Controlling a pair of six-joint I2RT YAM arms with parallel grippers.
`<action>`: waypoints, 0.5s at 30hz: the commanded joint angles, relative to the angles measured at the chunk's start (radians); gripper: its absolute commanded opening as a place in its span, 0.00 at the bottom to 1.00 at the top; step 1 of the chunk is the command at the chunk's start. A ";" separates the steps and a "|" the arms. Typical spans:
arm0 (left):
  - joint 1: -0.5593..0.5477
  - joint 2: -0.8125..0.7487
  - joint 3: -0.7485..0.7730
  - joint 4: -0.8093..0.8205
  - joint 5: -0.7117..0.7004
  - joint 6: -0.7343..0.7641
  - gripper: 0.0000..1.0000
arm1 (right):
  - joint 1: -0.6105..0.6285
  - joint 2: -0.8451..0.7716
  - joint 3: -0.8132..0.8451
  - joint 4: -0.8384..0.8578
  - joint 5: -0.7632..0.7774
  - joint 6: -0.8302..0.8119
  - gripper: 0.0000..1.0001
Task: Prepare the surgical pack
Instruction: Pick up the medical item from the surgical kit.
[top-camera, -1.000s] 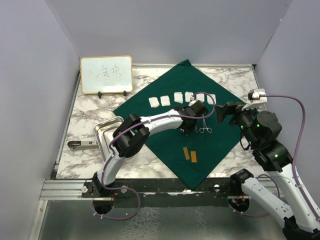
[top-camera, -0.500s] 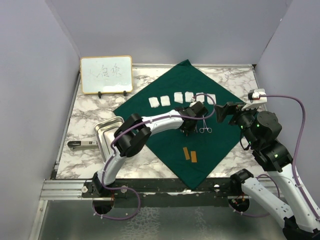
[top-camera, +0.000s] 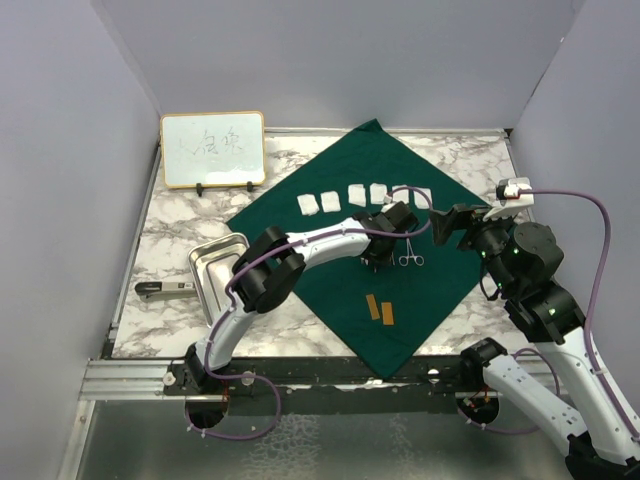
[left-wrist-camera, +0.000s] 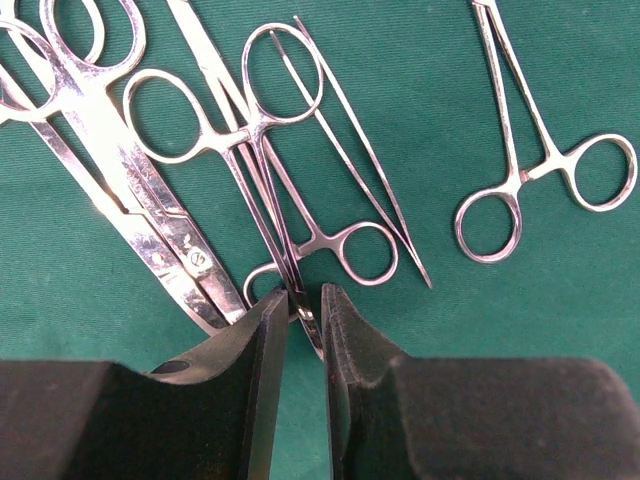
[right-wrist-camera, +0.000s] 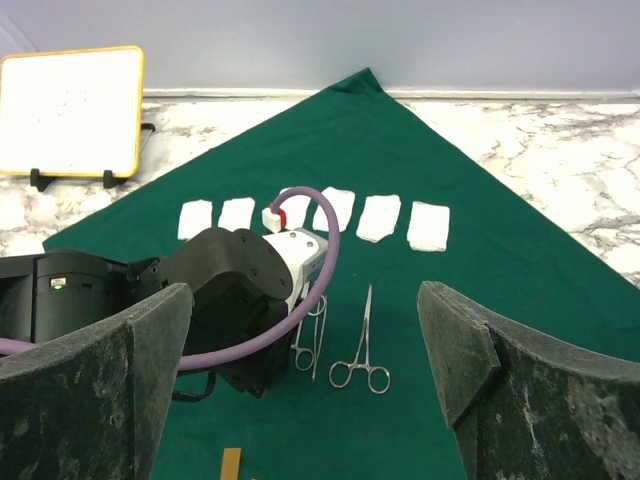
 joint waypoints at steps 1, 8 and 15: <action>-0.001 0.041 0.007 -0.051 -0.015 -0.026 0.22 | 0.005 -0.007 -0.008 0.004 0.021 0.001 0.97; 0.000 0.000 0.000 -0.065 -0.070 -0.033 0.10 | 0.005 -0.009 -0.009 0.006 0.022 0.002 0.97; 0.020 -0.051 -0.006 -0.066 -0.073 -0.050 0.00 | 0.005 -0.013 -0.009 0.004 0.024 0.001 0.97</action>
